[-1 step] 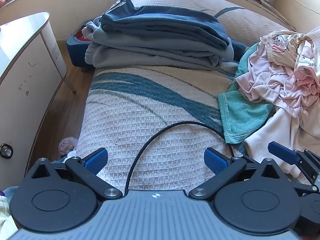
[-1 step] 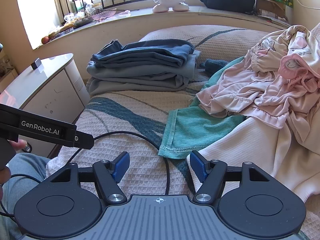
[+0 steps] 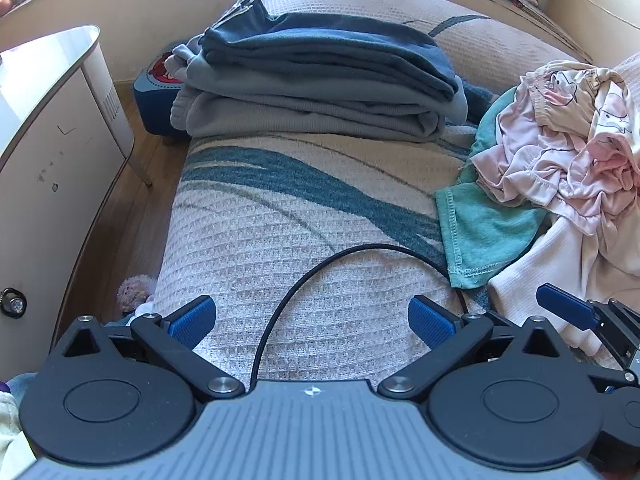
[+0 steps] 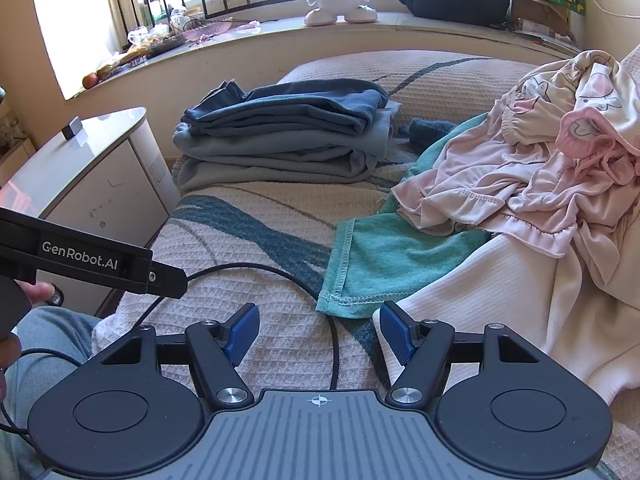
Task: Fold clothes
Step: 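Reach the right gripper to the cream printed top and pinch its cuff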
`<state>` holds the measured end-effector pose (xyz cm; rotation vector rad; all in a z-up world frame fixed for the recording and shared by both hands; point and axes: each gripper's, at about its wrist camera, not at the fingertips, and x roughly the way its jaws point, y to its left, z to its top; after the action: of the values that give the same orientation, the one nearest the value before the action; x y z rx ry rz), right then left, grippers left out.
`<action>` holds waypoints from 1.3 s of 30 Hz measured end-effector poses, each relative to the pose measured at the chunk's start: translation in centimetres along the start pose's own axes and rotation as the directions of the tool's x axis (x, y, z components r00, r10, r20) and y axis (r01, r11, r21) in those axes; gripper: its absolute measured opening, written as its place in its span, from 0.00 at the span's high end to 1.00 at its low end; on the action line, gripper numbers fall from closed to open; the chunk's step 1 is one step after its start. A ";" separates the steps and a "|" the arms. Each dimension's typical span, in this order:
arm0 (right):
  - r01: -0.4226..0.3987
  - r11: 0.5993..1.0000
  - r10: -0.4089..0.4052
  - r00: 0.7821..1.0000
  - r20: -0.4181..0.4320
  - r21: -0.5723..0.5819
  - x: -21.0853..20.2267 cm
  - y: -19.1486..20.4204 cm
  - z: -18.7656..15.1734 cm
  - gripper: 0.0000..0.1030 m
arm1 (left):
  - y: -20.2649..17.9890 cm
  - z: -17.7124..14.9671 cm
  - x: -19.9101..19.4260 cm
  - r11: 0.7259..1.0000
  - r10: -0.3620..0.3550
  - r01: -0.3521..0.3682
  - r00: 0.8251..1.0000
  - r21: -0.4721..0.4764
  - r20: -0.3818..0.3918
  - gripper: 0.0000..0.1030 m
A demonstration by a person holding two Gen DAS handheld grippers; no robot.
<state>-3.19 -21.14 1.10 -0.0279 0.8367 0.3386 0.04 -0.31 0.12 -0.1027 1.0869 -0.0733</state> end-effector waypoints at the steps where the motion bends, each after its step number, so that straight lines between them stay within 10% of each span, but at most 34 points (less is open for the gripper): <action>1: 0.005 1.000 -0.005 1.000 0.004 0.000 0.0 -0.1 0.1 0.34 | -0.2 0.1 0.0 1.000 -0.012 0.012 1.000 0.012 -0.002 0.00; 13: 0.164 0.982 -0.168 0.985 0.036 0.088 -2.8 -6.5 0.3 0.34 | -3.2 1.6 -1.4 0.979 -0.149 0.141 0.988 0.144 0.047 0.00; 26: 0.367 0.922 -0.380 0.919 0.105 0.124 -5.0 -15.1 5.0 0.34 | -12.9 4.8 -0.4 0.941 -0.204 0.192 0.979 0.279 0.013 0.00; 39: 0.455 0.889 -0.458 0.886 0.075 0.048 1.2 -19.0 11.8 0.39 | -9.3 7.1 2.4 0.965 -0.072 0.072 0.997 0.251 -0.009 0.02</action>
<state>11.87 -36.89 6.18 -0.1802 0.7247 -0.1188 7.37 -9.46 2.39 0.0866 1.0653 -0.2757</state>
